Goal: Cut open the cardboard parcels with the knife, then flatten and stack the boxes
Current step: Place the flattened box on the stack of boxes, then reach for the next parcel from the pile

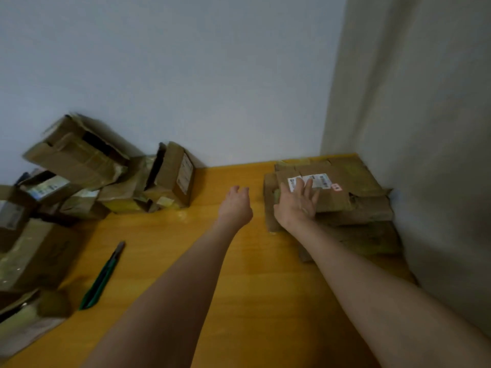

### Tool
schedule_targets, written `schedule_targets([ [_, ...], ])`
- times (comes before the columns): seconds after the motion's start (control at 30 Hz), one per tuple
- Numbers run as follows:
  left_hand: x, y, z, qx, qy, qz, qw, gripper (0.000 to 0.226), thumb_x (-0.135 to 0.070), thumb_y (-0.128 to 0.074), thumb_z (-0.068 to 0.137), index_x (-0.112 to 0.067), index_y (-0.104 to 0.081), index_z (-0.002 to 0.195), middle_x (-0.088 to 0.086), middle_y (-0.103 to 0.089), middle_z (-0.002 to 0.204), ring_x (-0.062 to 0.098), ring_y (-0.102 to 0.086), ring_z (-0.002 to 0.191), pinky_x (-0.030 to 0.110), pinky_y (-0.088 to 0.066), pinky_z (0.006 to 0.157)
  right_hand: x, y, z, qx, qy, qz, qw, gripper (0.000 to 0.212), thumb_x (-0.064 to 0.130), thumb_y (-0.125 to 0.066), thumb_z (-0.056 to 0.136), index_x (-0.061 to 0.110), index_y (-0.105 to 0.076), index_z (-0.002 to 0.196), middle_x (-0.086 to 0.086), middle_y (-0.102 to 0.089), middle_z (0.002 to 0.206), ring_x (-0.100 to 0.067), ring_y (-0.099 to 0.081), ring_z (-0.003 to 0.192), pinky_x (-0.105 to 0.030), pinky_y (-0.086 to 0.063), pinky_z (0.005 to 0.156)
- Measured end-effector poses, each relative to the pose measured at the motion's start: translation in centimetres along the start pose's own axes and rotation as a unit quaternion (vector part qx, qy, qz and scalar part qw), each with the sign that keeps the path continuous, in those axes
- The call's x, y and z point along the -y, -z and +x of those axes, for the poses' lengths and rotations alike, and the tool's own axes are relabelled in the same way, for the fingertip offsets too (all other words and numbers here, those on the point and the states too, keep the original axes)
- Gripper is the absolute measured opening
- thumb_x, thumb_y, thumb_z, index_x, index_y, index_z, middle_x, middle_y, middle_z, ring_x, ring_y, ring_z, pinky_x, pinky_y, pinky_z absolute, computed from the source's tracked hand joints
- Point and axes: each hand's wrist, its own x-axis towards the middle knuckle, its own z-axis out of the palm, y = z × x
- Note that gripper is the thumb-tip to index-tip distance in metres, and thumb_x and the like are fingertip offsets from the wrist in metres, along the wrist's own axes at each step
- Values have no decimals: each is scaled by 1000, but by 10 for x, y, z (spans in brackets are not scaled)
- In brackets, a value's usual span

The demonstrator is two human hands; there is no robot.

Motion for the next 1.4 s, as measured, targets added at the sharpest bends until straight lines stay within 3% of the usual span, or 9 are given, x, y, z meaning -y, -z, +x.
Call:
schedule_targets([
  [0.23,110,19,-43,-5,28,-12,1000,56,-16,-49,98,-14,-27,150,10,-18,157,29,-31,140,41,-40,106,107,-26,-45,8,39,-13,999,40,25,-46,97,23,-43,137,-13,-15,156,-38,5,147,-53,-1,118],
  [0.6,329,34,-135,12,24,1,1000,57,-14,-50,97,-14,-29,150,11,-16,157,29,-31,140,40,-38,107,317,-121,-154,69,72,-6,995,46,22,-49,96,22,-39,141,-14,-14,155,-36,4,147,-48,-4,120],
  [0.8,397,52,-151,-14,23,-11,1000,51,-14,-48,97,-14,-35,145,11,-22,155,30,-35,136,40,-42,101,386,-144,-181,87,92,-12,992,51,27,-50,96,24,-33,144,-13,-14,155,-35,2,148,-47,-7,120],
  [0.93,429,61,-147,-26,25,-12,999,52,-15,-50,96,-15,-36,146,9,-27,151,28,-41,132,40,-48,96,410,-156,-179,104,102,-9,989,50,30,-51,96,23,-35,143,-13,-18,153,-36,-5,146,-45,-13,119],
  [1.03,454,72,-145,-20,46,-22,998,58,-13,-51,95,-16,-30,149,9,-28,150,28,-43,130,39,-47,97,423,-167,-172,144,123,10,982,51,39,-53,95,22,-38,141,-10,-27,148,-32,-25,139,-46,-29,112],
  [1.17,486,86,-149,77,26,11,997,72,-27,-60,93,-9,-22,151,13,-29,151,30,-38,134,39,-40,106,444,-181,-172,240,169,76,953,60,48,-49,96,20,-33,146,-8,-37,145,-30,-42,129,-44,-43,101],
  [1.3,499,75,-155,236,31,72,969,105,-46,-72,82,-13,-4,155,13,-13,159,32,-25,143,43,-36,111,455,-198,-175,248,91,73,962,55,36,-48,100,20,-29,149,-9,-31,151,-29,-53,118,-37,-51,89],
  [1.4,499,54,-159,277,24,171,945,106,-52,-72,79,-15,-8,155,13,-14,159,34,-33,139,45,-41,106,454,-208,-172,227,41,70,970,52,33,-49,100,20,-32,147,-9,-37,146,-26,-59,104,-39,-56,82],
])
